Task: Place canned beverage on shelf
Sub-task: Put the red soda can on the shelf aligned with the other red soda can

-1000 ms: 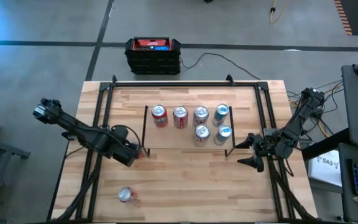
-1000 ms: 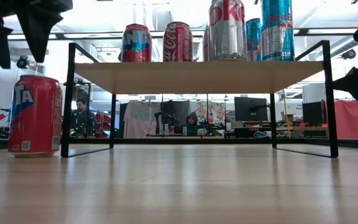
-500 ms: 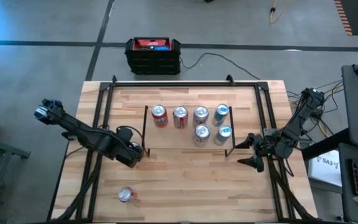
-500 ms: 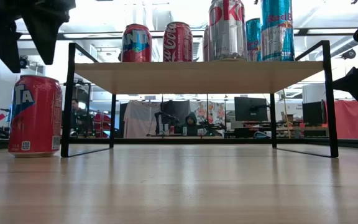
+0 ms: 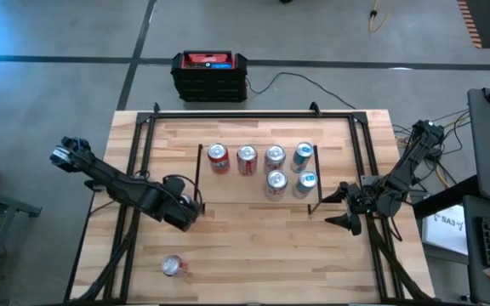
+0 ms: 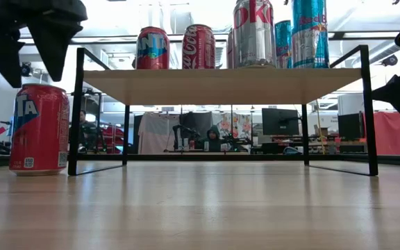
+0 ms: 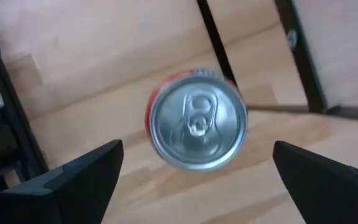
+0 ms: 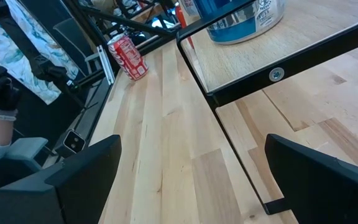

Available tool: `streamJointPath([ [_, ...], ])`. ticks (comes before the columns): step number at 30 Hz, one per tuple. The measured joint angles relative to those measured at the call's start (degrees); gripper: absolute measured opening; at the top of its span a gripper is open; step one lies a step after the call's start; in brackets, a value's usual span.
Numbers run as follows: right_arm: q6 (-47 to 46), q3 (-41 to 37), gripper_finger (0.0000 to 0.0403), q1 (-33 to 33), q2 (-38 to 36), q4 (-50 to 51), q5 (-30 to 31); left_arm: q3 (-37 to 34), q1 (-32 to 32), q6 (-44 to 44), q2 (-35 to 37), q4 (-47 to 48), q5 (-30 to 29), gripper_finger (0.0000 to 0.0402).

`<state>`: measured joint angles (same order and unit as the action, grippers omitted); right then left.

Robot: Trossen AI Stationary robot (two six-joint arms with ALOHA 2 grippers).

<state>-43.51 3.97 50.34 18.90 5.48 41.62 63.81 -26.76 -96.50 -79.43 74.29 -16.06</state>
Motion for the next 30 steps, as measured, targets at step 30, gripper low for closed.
streamJointPath([
  [30, 0.0, 0.0, 0.0384, 0.0, 0.0, 0.0, 0.0, -0.7, 0.0, 0.1, -3.0, 0.5, -3.8, 0.0397],
])
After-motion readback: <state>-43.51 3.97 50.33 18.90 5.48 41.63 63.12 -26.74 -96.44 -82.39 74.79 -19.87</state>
